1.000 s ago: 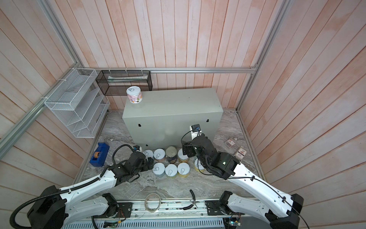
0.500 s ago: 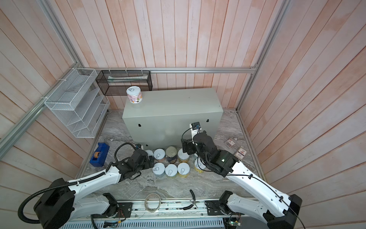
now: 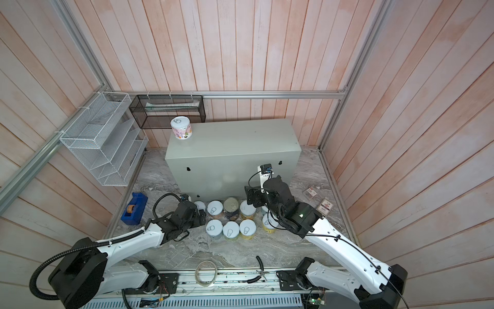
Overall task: Place and organize the canned foods onto the counter
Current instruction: 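Lower the left gripper onto the white-lidded can nearest the cabinet and close it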
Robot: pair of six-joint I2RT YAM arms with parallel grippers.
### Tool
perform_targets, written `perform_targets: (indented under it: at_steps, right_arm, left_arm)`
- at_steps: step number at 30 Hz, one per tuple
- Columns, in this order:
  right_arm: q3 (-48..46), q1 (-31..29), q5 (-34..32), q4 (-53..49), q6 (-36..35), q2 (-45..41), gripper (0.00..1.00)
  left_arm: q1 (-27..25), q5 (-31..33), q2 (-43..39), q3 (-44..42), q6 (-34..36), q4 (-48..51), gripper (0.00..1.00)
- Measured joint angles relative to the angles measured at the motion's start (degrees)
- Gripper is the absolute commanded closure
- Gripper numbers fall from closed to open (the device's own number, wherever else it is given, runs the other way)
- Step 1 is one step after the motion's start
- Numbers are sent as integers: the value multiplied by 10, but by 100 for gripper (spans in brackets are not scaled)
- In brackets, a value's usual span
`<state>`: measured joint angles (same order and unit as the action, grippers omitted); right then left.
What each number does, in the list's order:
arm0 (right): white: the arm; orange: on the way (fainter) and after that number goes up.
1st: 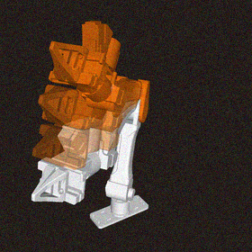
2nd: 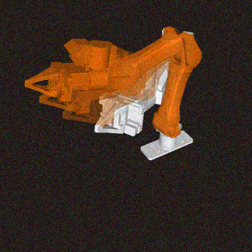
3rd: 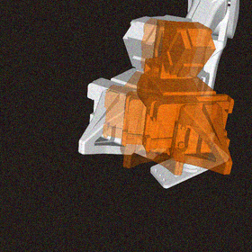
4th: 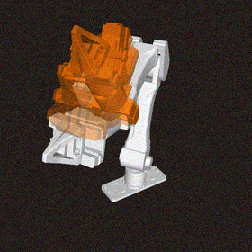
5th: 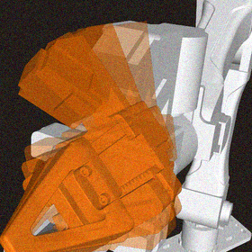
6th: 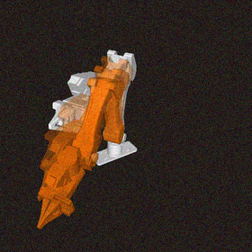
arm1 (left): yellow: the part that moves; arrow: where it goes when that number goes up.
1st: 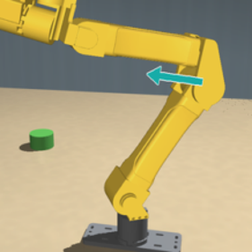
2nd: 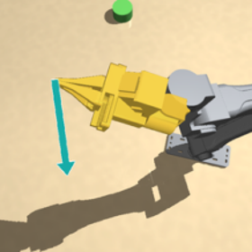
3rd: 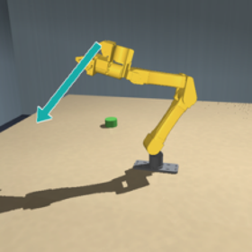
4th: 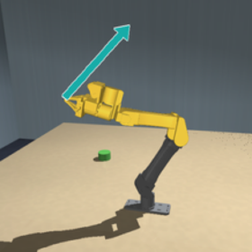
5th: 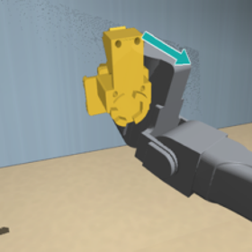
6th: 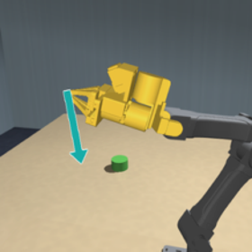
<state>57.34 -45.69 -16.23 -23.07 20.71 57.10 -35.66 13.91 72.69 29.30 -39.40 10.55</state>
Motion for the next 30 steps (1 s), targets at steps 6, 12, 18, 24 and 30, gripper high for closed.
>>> perform_targets:
  at_steps: [6,12,18,24,30]
  right_arm:
    - [-3,7,4,8,3,-4,12]
    - [-3,9,7,8,3,-4,12]
    - [-3,9,7,8,3,-4,12]
    - [-11,10,7,17,3,-4,12]
    - [-23,13,7,21,3,-5,12]
  left_arm:
    - [13,-2,46,13,16,-14,2]
    - [26,0,80,28,28,-40,2]
    - [27,7,116,59,40,-57,4]
    - [28,16,129,62,45,-62,8]
    - [28,28,134,62,42,-62,17]
